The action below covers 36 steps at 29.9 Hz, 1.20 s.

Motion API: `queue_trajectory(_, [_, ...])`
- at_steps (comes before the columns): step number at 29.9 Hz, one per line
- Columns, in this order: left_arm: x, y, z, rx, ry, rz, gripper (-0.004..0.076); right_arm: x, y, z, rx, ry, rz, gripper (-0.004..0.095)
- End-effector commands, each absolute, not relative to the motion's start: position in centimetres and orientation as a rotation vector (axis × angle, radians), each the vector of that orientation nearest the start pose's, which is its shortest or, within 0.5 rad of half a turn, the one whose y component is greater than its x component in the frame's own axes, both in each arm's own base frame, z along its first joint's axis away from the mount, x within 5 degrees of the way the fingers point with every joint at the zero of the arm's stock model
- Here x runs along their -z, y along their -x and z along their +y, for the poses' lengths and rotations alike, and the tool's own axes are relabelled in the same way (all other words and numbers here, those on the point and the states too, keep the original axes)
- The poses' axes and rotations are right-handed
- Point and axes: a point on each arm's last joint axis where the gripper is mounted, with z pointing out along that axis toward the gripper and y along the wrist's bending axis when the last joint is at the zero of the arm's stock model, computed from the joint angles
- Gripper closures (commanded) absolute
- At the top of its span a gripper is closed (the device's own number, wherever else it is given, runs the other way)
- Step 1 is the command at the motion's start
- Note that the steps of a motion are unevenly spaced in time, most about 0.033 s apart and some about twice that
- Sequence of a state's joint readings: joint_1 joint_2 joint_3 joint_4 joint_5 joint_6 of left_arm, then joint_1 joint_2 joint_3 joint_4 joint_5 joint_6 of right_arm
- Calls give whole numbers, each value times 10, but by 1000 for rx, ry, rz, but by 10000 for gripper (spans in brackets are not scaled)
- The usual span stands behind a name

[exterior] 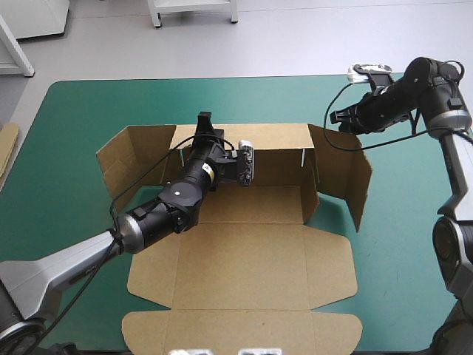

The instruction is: Fold the box

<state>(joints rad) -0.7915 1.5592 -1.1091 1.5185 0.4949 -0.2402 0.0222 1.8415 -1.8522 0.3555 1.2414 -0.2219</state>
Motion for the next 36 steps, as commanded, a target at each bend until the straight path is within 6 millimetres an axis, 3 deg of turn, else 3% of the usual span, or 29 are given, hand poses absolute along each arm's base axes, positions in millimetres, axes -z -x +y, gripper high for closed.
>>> queue_trajectory(1, [-335, -275, -214, -828, -1431, 1261, 733, -376, -378, 43, -490, 297, 2568, 598])
queue_trajectory(11, [-335, -275, -214, -826, -1429, 1262, 733, -376, -348, 44, -477, 315, 2451, 598])
queue_trajectory(20, [-321, -272, -214, -778, -1436, 1286, 733, -348, -310, 48, -496, 365, 2220, 598])
queue_trajectory(29, [-322, -272, -214, -790, -1423, 1263, 733, -326, -274, 52, -498, 471, 2072, 598])
queue_trajectory(36, [-322, -271, -216, -749, -1409, 1277, 733, -308, -261, 55, -474, 599, 1999, 598])
